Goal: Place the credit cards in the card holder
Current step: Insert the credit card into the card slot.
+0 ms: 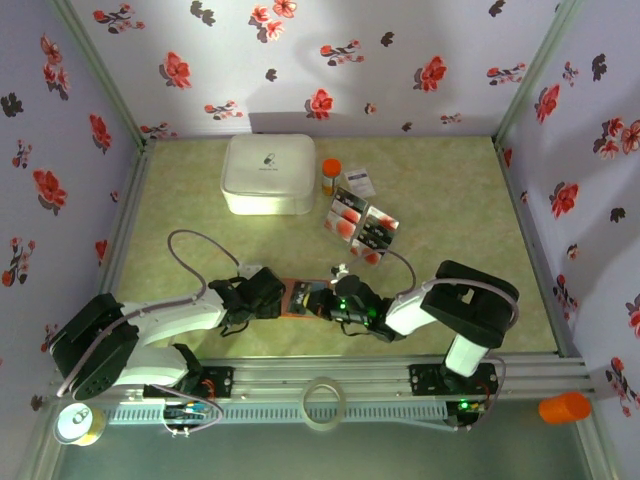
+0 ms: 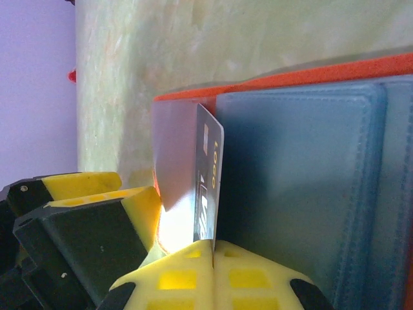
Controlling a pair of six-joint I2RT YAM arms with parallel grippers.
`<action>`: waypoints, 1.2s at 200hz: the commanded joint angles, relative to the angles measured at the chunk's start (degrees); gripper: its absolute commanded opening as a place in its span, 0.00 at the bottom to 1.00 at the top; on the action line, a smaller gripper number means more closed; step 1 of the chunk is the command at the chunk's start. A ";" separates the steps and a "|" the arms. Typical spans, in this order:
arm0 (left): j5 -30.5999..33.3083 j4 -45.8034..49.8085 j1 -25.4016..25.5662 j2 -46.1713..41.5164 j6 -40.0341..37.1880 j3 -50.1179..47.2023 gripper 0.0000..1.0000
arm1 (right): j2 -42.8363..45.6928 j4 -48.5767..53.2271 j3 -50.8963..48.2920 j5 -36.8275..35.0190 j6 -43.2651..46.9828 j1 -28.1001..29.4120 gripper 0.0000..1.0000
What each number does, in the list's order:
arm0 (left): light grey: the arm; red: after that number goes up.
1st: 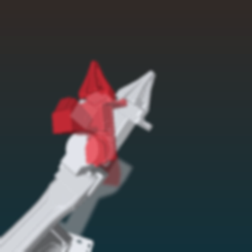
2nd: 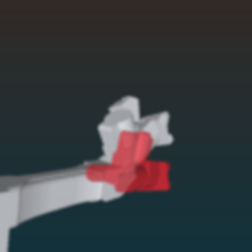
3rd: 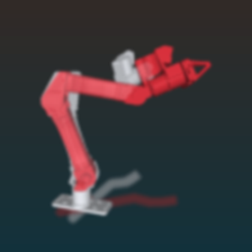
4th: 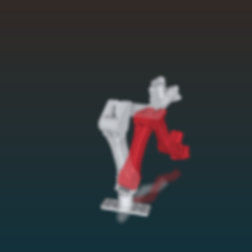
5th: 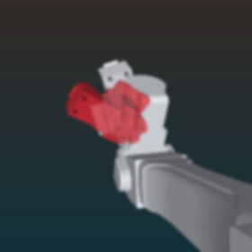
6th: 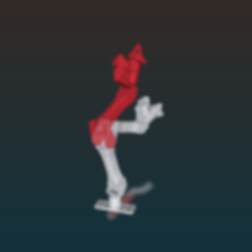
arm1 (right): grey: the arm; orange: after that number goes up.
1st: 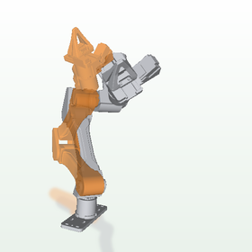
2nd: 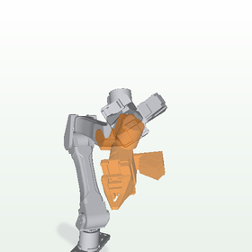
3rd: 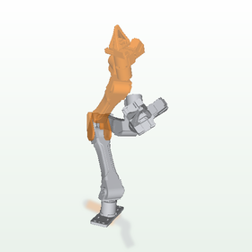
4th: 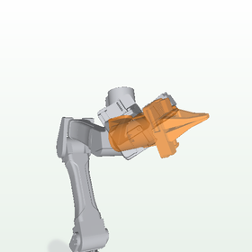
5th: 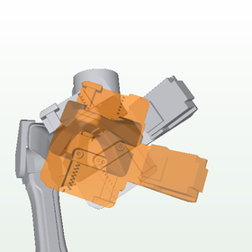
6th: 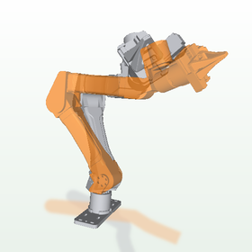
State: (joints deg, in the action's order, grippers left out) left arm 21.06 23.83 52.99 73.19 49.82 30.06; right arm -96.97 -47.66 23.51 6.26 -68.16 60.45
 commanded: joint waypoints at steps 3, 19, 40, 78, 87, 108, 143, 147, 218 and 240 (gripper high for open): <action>1.44 -0.37 0.45 0.80 0.02 1.05 0.92 | 0.61 5.63 -1.27 0.50 0.39 0.72 0.00; 1.44 -0.40 0.42 0.79 0.10 1.08 0.92 | 0.47 6.49 -0.92 0.92 0.71 0.72 0.00; 1.45 -0.38 0.45 0.85 0.12 1.17 0.92 | -0.05 7.57 -0.32 1.62 1.05 0.62 0.00; 1.36 -0.61 0.45 0.92 0.18 1.09 0.92 | -1.94 8.57 1.24 3.54 0.97 0.62 0.00; 1.39 -0.60 0.42 0.90 0.15 1.10 0.92 | -2.54 8.59 1.58 4.00 0.95 0.63 0.00; 1.37 -0.75 0.51 0.83 0.02 1.06 0.92 | -3.86 8.02 2.16 5.19 0.68 0.29 0.00; 1.43 -0.94 0.53 0.65 0.09 0.97 0.92 | -2.88 9.59 2.35 7.02 1.68 -1.01 0.28; 1.36 -1.02 0.53 0.64 0.06 1.02 0.92 | -2.34 10.24 2.48 7.36 2.19 -1.27 0.31; 1.28 -2.55 0.55 -0.29 0.39 0.39 0.92 | 11.10 44.18 13.55 6.34 19.35 -3.82 0.41; 1.30 -2.83 0.55 -0.84 0.54 0.07 0.92 | 9.82 47.23 17.03 6.04 21.29 -3.84 0.29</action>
State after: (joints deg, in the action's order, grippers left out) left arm 21.04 21.47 53.06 73.32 49.82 30.09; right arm -87.83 -11.99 35.48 13.56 -53.39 57.08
